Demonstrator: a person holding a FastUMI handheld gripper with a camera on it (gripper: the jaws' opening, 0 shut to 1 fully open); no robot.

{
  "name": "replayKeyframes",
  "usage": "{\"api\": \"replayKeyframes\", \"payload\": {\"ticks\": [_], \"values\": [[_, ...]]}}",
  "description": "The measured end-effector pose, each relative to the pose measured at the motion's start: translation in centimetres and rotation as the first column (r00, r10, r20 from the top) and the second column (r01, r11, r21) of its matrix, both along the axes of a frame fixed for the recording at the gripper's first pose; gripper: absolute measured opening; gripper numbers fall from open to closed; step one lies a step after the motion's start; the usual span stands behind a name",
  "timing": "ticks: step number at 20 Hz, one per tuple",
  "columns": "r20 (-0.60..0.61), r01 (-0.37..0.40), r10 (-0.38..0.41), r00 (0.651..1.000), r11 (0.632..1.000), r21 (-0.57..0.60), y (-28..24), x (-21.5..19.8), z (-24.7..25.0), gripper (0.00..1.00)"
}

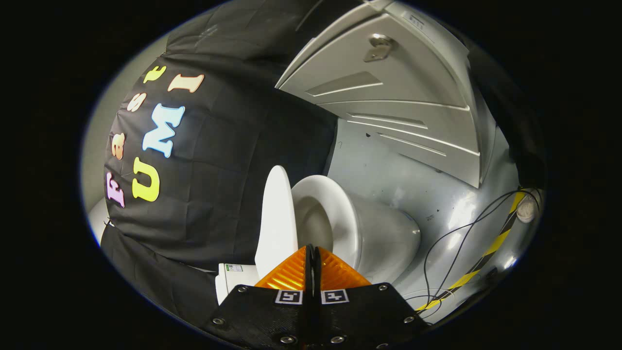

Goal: Open the toilet lid.

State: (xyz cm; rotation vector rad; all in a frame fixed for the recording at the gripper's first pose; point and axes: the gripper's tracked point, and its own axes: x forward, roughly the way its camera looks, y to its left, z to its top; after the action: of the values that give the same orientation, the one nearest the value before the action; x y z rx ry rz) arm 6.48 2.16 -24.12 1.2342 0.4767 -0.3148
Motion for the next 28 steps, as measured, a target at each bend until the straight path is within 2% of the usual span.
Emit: {"api": "replayKeyframes", "payload": {"ticks": [14, 18, 28], "values": [[0.004, 0.004, -0.004, 1.000, 0.997, -0.081, 1.2, 0.5, 4.7, 0.00], [0.023, -0.016, 0.020, 1.000, 0.989, -0.147, 2.3, 0.7, 7.1, 0.00], [0.039, -0.016, 0.025, 0.999, 0.975, -0.222, 3.4, 1.0, 10.4, 0.00]]}}
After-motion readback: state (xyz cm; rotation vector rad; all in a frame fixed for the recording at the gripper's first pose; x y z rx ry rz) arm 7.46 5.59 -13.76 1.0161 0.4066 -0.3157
